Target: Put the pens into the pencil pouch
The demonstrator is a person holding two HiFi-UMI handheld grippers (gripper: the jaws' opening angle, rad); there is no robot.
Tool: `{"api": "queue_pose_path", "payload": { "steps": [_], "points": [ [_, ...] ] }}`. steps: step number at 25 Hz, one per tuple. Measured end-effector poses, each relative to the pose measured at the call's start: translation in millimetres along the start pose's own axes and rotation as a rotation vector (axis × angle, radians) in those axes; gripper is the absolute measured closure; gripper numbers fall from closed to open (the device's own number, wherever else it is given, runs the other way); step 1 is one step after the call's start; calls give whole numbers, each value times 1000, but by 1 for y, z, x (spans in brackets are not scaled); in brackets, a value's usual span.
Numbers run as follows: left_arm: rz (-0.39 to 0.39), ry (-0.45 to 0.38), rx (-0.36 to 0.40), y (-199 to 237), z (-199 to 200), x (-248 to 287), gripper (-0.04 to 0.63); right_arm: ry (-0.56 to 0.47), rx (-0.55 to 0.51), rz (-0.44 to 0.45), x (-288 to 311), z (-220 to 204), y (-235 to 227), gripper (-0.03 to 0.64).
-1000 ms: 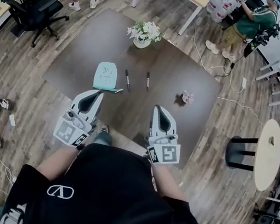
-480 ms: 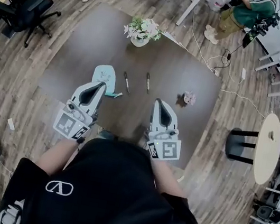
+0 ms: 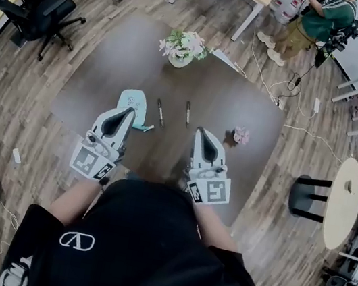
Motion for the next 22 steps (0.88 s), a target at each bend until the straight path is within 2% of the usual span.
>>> {"api": "queue_pose_path", "payload": {
  "steps": [2, 4, 6, 7, 10, 13, 17, 22],
  "points": [
    [5, -4, 1, 1, 0, 4, 592, 5, 7, 4, 1, -3, -4, 618],
    [11, 10, 41, 3, -3, 10, 579, 14, 15, 3, 2, -8, -8, 618],
    [20, 64, 126, 7, -13, 16, 263, 20, 27, -4, 1, -12, -11, 618],
    [16, 100, 167, 9, -19, 19, 235, 22, 32, -8, 1, -13, -13, 618],
    [-46, 238, 298, 13, -43, 24, 227, 32, 41, -15, 0, -18, -16, 618],
    [-116, 389, 395, 21, -77, 27, 226, 41, 44, -22, -1, -21, -20, 618],
    [-269, 623, 569, 41, -151, 22, 227, 63, 46, -31, -5, -28, -24, 618],
    [-461, 912, 651, 66, -257, 2, 225, 111, 48, -44, -11, -43, -27, 618]
  ]
}}
Point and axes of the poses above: the fingertips, and each gripper's own axes: x forward along the fingers, y to its left, z out of its top, the point moved 1 cm from there along -x, backward along the fingers, and after that the axes turned 1 degree about y, right-handed, at the moved point
